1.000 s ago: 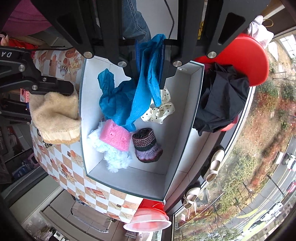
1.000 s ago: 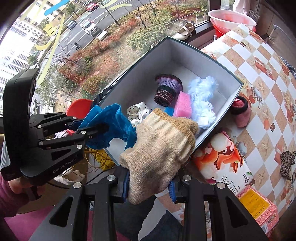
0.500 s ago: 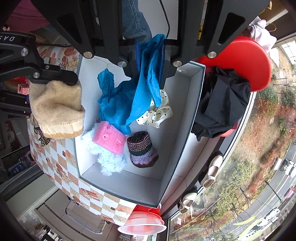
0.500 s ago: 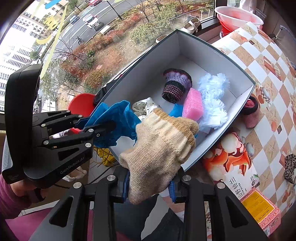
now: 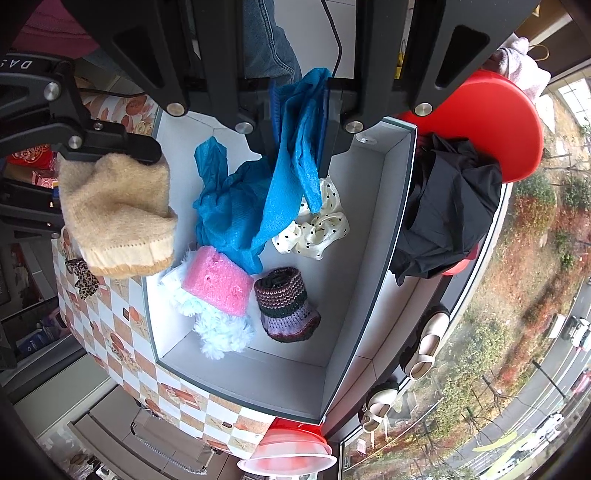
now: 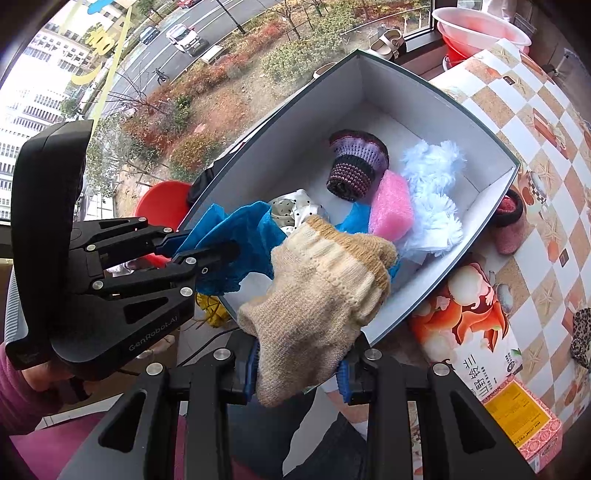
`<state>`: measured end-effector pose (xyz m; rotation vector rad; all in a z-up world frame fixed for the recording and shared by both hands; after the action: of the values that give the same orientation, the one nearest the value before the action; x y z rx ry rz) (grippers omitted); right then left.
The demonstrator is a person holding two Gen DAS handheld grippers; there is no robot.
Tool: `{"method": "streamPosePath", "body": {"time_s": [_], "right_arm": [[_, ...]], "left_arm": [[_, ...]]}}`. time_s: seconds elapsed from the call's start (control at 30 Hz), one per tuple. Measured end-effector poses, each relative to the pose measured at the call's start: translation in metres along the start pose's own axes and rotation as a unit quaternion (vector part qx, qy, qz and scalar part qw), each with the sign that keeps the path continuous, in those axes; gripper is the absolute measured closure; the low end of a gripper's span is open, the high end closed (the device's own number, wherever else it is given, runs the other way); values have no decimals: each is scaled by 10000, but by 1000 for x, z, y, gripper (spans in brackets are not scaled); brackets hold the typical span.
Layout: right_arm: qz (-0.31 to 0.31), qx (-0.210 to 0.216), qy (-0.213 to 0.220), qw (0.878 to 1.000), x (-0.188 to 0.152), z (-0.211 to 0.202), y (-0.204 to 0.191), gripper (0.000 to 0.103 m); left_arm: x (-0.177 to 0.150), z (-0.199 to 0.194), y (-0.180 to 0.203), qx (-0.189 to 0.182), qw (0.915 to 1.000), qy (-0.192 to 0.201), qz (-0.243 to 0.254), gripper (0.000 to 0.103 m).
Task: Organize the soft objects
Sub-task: 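Release the blue cloth and beige glove into the white box, then move both open tools back toward the items on the table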
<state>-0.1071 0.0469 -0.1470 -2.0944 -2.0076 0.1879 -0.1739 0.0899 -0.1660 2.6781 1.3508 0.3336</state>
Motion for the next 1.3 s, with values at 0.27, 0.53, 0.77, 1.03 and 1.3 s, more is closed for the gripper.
{"method": "streamPosePath", "body": {"time_s": [0.27, 0.53, 0.77, 1.03, 1.3], "right_arm": [[44, 24, -60, 10000, 0, 4, -1, 52], [451, -377, 22, 9983, 1, -6, 22, 1], [819, -316, 315, 9956, -3, -32, 37, 1], [1748, -75, 567, 9829, -24, -65, 79, 1], [2810, -56, 1078, 9536, -68, -114, 145, 1]], "left_arm": [[-3, 1, -2, 311, 9994, 41, 144, 30], [-1, 6, -11, 664, 9977, -135, 74, 16], [9, 2, 8, 157, 9993, -335, 81, 14], [37, -18, 70, -109, 9962, -269, 817, 14], [54, -14, 151, -247, 9814, -395, 1861, 14]]}}
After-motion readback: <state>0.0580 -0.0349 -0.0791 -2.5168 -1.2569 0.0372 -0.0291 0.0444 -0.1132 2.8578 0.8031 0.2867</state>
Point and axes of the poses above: each gripper's, at about its wrist camera, not at the fingertips, and z roughly the way its jaws point, y to its right, x to its top, the point moved 9 cm from there along z, roughly the way its jaws point, and after that the axes turned 3 degrees about -x, right-handed, at the moved point
